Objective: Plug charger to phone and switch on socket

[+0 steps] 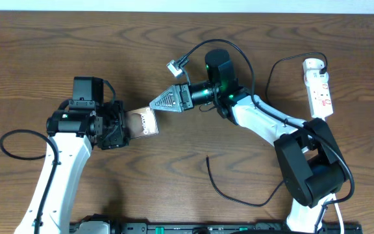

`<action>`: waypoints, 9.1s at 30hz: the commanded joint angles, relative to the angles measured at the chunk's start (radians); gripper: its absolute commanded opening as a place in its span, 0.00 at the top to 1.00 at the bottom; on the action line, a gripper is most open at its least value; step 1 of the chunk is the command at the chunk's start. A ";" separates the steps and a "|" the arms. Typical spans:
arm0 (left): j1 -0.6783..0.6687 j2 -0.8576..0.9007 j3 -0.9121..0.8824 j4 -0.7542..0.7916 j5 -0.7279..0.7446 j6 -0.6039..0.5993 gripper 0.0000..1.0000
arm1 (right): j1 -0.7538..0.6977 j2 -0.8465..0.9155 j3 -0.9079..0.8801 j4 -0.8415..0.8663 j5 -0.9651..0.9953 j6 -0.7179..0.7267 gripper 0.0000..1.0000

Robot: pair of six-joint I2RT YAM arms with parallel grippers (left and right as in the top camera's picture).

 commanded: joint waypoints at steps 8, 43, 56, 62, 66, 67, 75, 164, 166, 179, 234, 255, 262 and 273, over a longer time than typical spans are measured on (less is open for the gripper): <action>-0.041 -0.005 0.034 0.004 0.034 -0.102 0.93 | 0.068 0.011 0.017 -0.113 0.103 -0.131 0.01; -0.052 -0.005 0.034 0.003 0.042 -0.120 0.93 | 0.156 0.011 0.016 -0.192 0.228 -0.139 0.53; -0.052 -0.005 0.034 0.004 0.042 -0.120 0.93 | 0.156 0.011 0.016 -0.193 0.228 -0.139 0.73; -0.052 -0.005 0.034 0.004 0.042 -0.120 0.93 | 0.157 0.011 0.016 -0.193 0.228 -0.139 0.80; -0.052 -0.005 0.034 0.004 0.042 -0.119 0.93 | 0.158 0.011 0.016 -0.193 0.228 -0.139 0.80; -0.052 -0.005 0.034 0.004 0.042 -0.120 0.93 | 0.158 0.011 0.016 -0.193 0.228 -0.139 0.81; -0.052 -0.005 0.034 0.004 0.042 -0.119 0.93 | 0.158 0.011 0.016 -0.192 0.228 -0.139 0.90; -0.051 -0.007 0.034 0.893 0.185 0.516 0.08 | -0.026 0.011 0.016 0.534 0.438 1.183 0.99; -0.051 -0.007 0.034 0.900 0.175 0.515 0.08 | -0.019 0.011 0.016 0.558 0.444 1.197 0.99; -0.051 0.022 0.034 0.899 0.138 0.463 0.30 | 0.010 0.011 0.016 0.717 0.466 1.234 0.99; 0.037 0.039 0.034 0.918 0.278 0.386 0.92 | 0.011 0.011 0.016 0.708 0.459 1.189 0.99; 0.037 0.039 0.034 0.918 0.275 0.416 0.93 | 0.011 0.011 0.016 0.709 0.459 1.189 0.01; 0.071 0.039 0.034 0.918 0.274 0.415 0.93 | 0.008 0.011 0.016 0.709 0.450 1.189 0.01; 0.303 0.039 0.034 0.940 0.571 0.410 0.93 | -0.040 0.011 0.016 0.708 0.409 1.055 0.01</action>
